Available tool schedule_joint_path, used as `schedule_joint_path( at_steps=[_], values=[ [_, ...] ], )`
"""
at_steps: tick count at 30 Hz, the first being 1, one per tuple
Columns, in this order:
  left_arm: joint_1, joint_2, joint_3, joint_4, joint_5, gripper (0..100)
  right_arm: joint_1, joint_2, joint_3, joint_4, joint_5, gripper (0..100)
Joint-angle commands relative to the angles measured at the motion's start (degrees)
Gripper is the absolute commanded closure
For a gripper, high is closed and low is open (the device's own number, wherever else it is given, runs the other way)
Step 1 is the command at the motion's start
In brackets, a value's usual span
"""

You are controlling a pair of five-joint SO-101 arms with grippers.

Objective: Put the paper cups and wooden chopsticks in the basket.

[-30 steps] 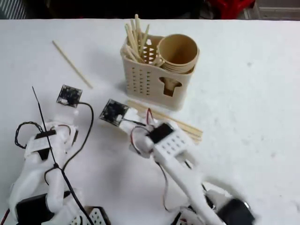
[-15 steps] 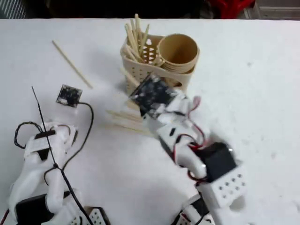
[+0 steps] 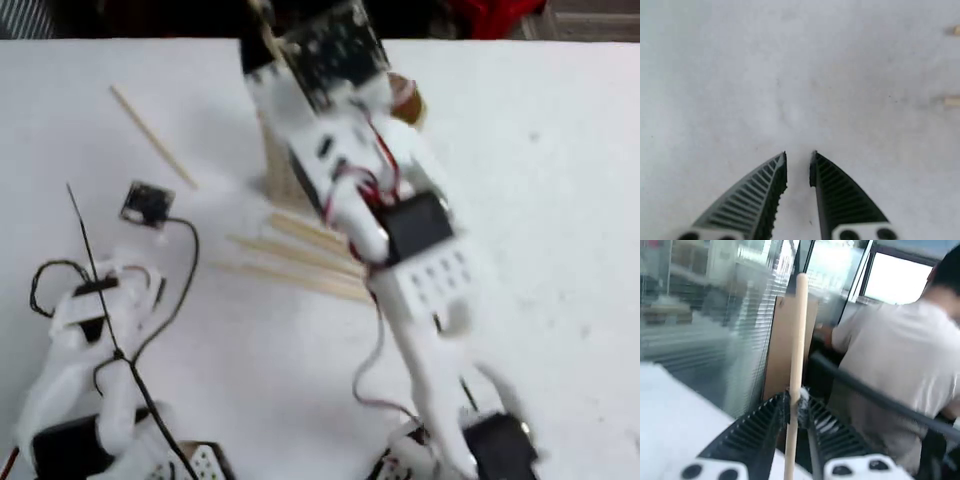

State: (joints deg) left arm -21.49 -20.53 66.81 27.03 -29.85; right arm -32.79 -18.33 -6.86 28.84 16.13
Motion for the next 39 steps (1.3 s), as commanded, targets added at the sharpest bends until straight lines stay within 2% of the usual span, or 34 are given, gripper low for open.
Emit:
schedule_joint_path(
  at_steps=[1,13,18,23,31,37,39],
  values=[
    [0.8,-1.8,0.1,-1.0,-0.5,90,0.5,8.1,-9.4,-8.1,-0.4,98.1],
    [0.8,-1.8,0.1,-1.0,-0.5,90,4.3,15.1,-12.3,-8.7,-0.4,98.1],
    [0.8,-1.8,0.1,-1.0,-0.4,90,4.6,13.5,-6.0,-10.9,-0.4,98.1],
    [0.8,-1.8,0.1,-1.0,-0.4,90,4.8,10.2,4.4,-19.6,-0.3,98.1],
    [0.8,-1.8,0.1,-1.0,-0.4,90,5.7,6.1,13.2,-20.4,-0.3,98.0],
    [0.8,-1.8,0.1,-1.0,-0.4,90,6.2,5.9,15.4,-20.4,-0.4,87.5],
    [0.8,-1.8,0.1,-1.0,-0.4,90,6.2,5.9,15.4,-20.4,-0.4,87.2]
  ],
)
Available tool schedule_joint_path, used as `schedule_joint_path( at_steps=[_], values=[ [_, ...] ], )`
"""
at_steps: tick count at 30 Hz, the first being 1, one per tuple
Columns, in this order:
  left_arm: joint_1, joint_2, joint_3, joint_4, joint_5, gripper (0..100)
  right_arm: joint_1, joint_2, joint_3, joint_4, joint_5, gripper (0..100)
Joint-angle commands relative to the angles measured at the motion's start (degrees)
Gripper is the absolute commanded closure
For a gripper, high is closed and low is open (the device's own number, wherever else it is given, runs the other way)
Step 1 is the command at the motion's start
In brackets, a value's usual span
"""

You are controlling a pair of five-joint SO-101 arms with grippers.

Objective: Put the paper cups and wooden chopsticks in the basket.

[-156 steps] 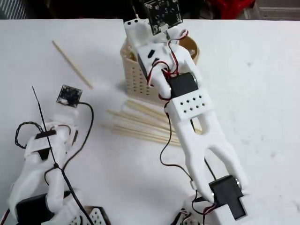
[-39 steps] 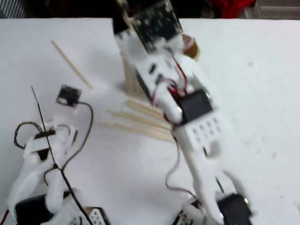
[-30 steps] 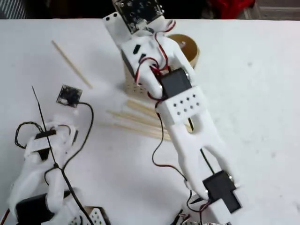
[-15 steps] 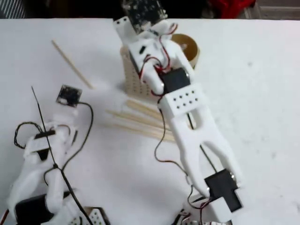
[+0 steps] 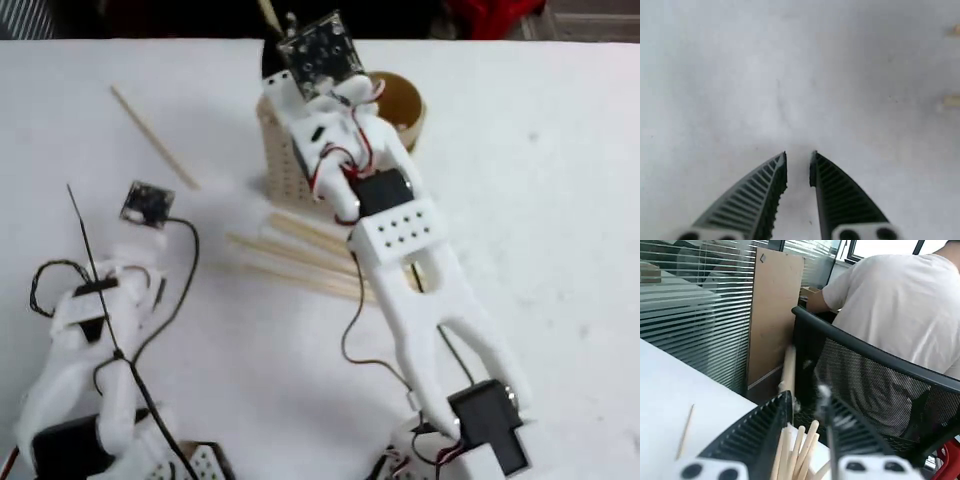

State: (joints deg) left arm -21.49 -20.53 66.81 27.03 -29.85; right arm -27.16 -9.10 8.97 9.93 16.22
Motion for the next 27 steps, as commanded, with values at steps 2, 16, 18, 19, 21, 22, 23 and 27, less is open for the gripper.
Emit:
schedule_joint_path(
  at_steps=[2,16,18,19,21,22,23,27],
  values=[
    [0.8,-1.8,0.1,-1.0,-0.4,90,0.6,-3.3,-0.4,-1.1,-0.4,87.2],
    [0.8,-1.8,0.1,-1.0,-0.4,90,-2.4,-20.3,-0.4,44.4,-0.4,87.2],
    [0.8,-1.8,0.1,-1.0,-0.4,90,-4.0,-21.2,-0.4,51.4,-0.4,87.2],
    [0.8,-1.8,0.1,-1.0,-0.4,90,-4.7,-21.1,-0.4,54.3,-0.4,87.2],
    [0.8,-1.8,0.1,-1.0,-0.4,90,-6.5,-20.2,-0.4,58.7,1.5,87.2],
    [0.8,-1.8,0.1,-1.0,-0.4,90,-7.5,-19.5,-0.4,60.5,3.6,87.2],
    [0.8,-1.8,0.1,-1.0,-0.4,90,-8.7,-18.7,-0.4,62.2,5.8,87.2],
    [0.8,-1.8,0.1,-1.0,-0.4,90,-13.4,-14.6,1.6,67.1,13.0,86.8]
  ],
)
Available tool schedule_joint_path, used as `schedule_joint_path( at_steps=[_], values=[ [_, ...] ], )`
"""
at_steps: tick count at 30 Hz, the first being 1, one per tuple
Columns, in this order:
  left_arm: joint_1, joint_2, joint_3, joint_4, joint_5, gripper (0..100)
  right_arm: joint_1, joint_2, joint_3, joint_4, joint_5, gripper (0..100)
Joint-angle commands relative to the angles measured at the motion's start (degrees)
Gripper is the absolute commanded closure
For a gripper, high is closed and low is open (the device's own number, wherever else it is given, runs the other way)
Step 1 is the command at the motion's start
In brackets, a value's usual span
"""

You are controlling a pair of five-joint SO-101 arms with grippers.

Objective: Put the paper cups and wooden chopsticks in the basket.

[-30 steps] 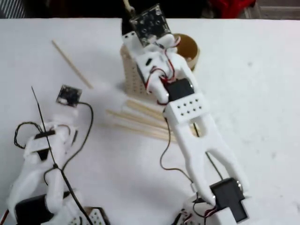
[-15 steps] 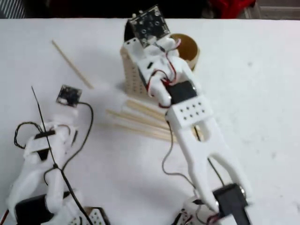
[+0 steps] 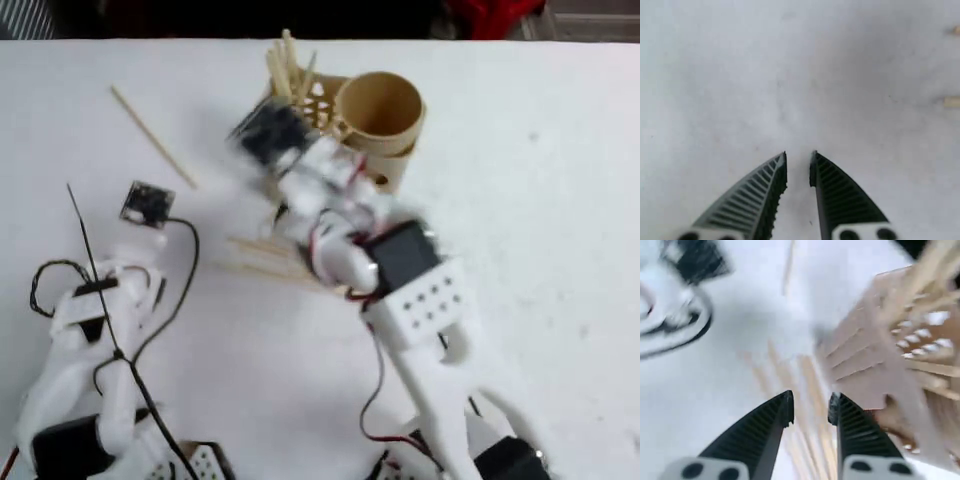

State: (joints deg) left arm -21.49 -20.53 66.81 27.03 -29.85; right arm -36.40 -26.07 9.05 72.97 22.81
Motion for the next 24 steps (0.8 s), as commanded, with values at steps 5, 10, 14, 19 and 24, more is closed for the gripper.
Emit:
schedule_joint_path(
  at_steps=[5,10,14,19,24],
  values=[
    [0.8,-1.8,0.1,-1.0,-0.4,90,-4.9,5.8,13.5,-5.8,8.3,86.8],
    [0.8,-1.8,0.1,-0.9,-0.4,90,-4.9,6.8,28.0,-20.4,13.8,86.8],
    [0.8,-1.8,0.1,-0.9,-0.5,90,-5.0,6.9,35.4,-28.2,16.7,86.8],
    [0.8,-1.8,0.1,-0.9,-0.5,90,-5.0,10.5,38.5,-32.9,17.1,86.8],
    [0.8,-1.8,0.1,-0.9,-0.5,90,-4.7,19.6,35.0,-35.3,17.1,86.8]
  ],
)
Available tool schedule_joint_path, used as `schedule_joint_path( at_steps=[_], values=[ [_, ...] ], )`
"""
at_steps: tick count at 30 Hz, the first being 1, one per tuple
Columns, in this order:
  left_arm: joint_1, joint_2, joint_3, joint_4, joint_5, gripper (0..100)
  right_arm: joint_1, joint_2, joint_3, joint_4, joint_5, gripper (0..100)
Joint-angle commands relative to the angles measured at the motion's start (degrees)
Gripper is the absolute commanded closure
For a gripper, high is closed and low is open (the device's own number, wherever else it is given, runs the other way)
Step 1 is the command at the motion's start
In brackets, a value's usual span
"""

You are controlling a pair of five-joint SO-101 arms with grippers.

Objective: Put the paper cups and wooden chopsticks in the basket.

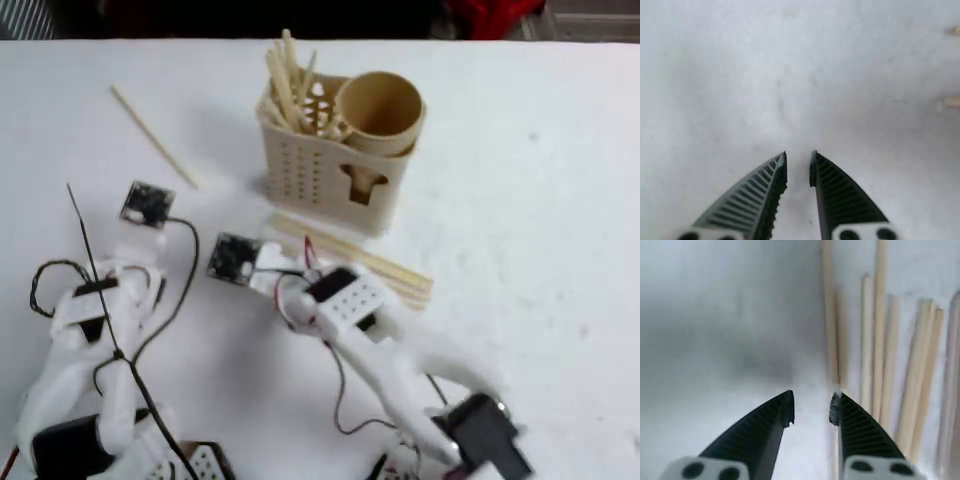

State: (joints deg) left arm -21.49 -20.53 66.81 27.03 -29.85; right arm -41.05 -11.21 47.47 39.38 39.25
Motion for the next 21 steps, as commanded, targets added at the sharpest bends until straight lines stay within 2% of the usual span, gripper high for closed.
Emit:
schedule_joint_path(
  at_steps=[1,7,11,17,21],
  values=[
    [0.8,-1.8,0.1,-0.9,-0.5,90,0.2,6.2,-4.5,-1.8,0.6,86.8],
    [0.8,-1.8,0.1,-0.9,-0.5,90,3.6,10.9,-7.7,-1.9,0.4,87.1],
    [0.8,-1.8,0.1,-0.9,-0.6,90,3.3,11.7,-7.5,-1.5,0.4,87.7],
    [0.8,-1.8,0.1,-0.9,-0.6,90,3.1,11.4,-7.7,3.6,0.4,98.1],
    [0.8,-1.8,0.1,-0.9,-0.6,90,1.7,7.9,-7.7,6.1,-0.9,97.4]
  ],
)
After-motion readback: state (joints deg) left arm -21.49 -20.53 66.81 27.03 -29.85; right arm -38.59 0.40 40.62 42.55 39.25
